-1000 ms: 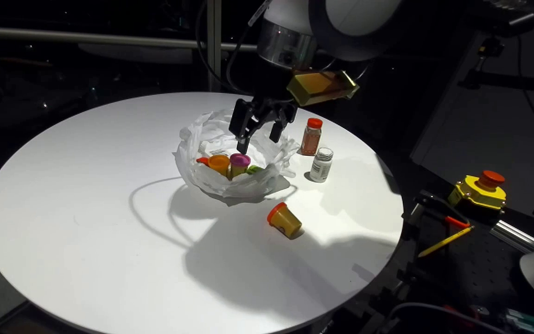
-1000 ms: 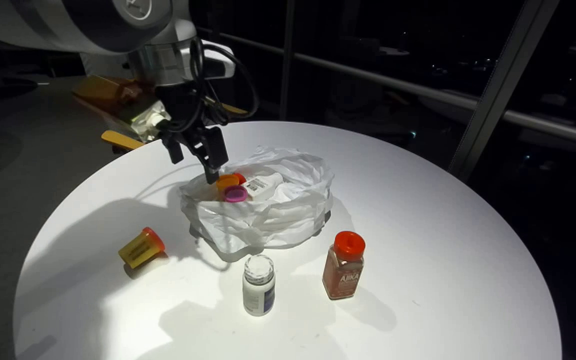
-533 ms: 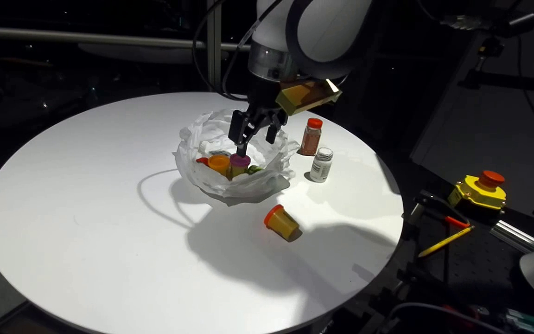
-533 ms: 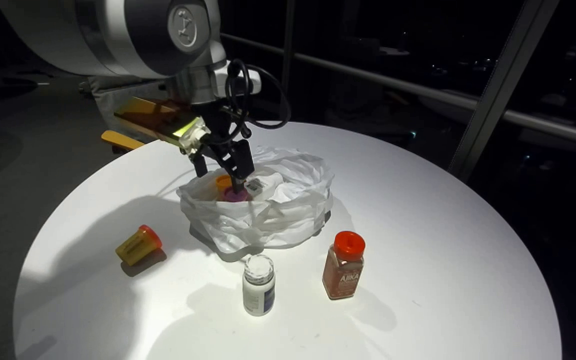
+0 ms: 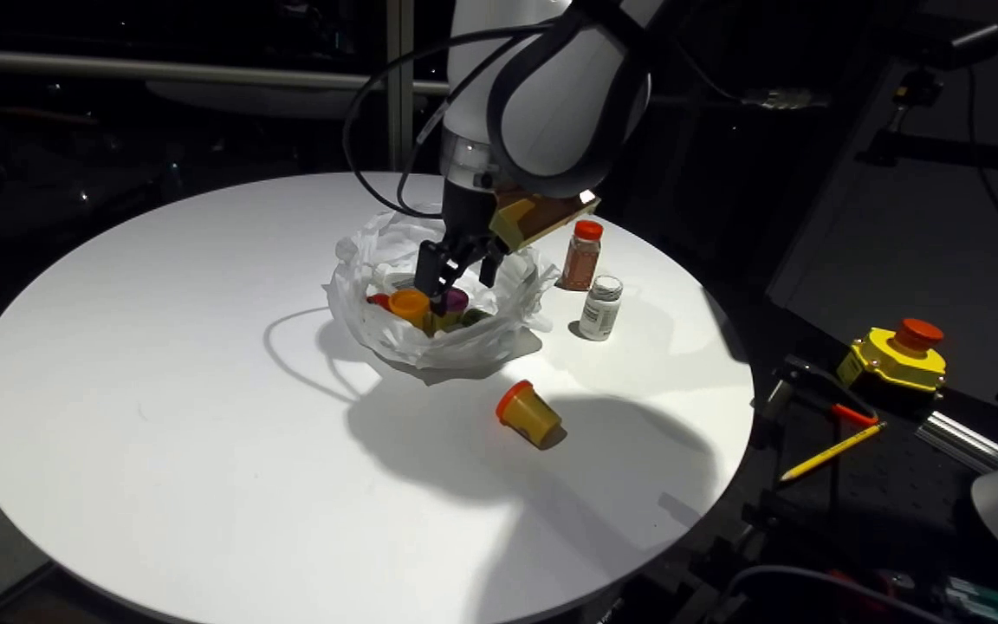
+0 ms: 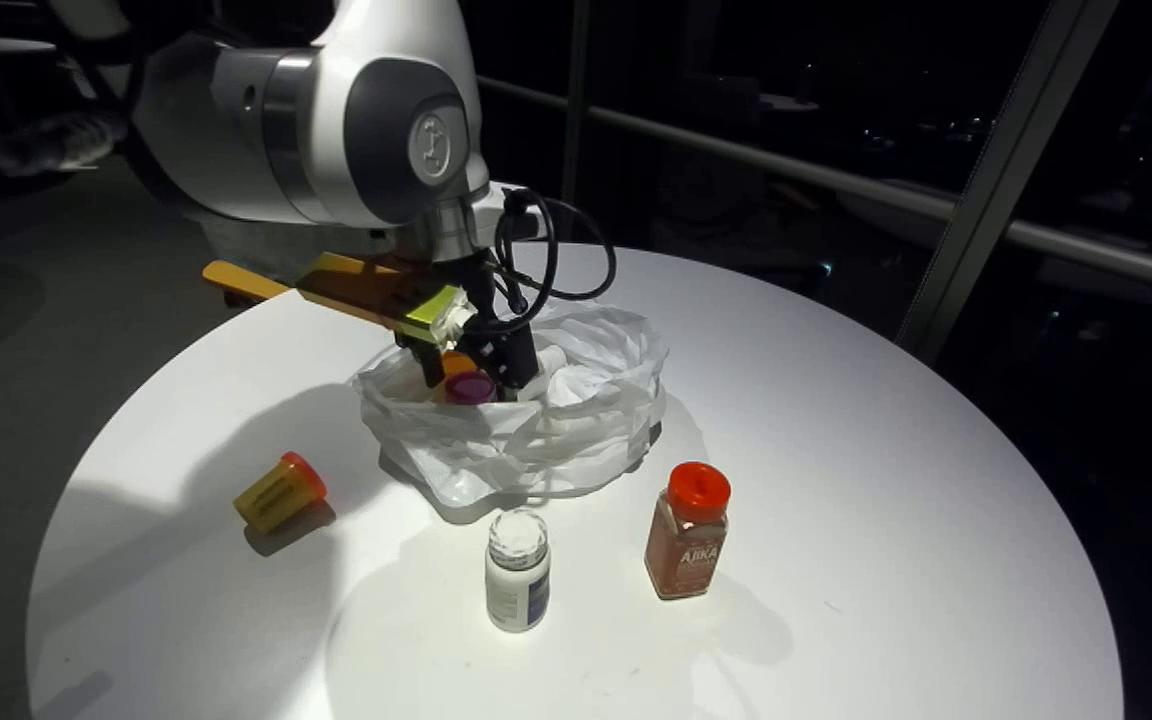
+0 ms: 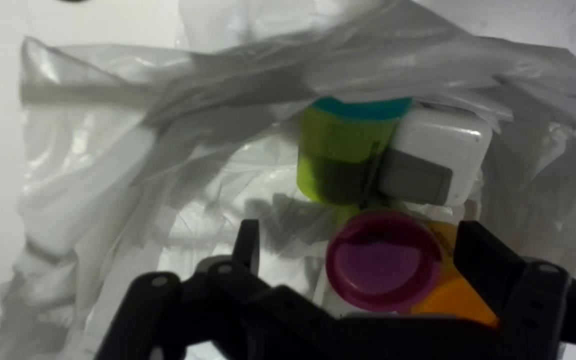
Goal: Pick up the objects from the plastic bag and put it on the table.
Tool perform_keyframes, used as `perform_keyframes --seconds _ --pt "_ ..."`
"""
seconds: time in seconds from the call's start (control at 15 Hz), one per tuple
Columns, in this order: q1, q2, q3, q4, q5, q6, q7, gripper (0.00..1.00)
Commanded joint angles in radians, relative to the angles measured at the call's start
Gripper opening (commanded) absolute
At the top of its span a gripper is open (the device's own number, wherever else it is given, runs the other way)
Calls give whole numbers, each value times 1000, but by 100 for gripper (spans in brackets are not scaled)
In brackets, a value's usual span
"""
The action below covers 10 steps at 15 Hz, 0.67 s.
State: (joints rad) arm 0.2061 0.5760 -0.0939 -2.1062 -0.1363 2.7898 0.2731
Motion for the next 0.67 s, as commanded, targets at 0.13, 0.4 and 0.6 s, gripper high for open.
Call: perform_keyframes --seconds 0.13,0.4,0.6 --pt "-12 59 1 83 8 -19 -38 66" --pt "-13 76 5 101 13 -13 -39 33" --pt "13 41 -19 74 3 -10 -7 28"
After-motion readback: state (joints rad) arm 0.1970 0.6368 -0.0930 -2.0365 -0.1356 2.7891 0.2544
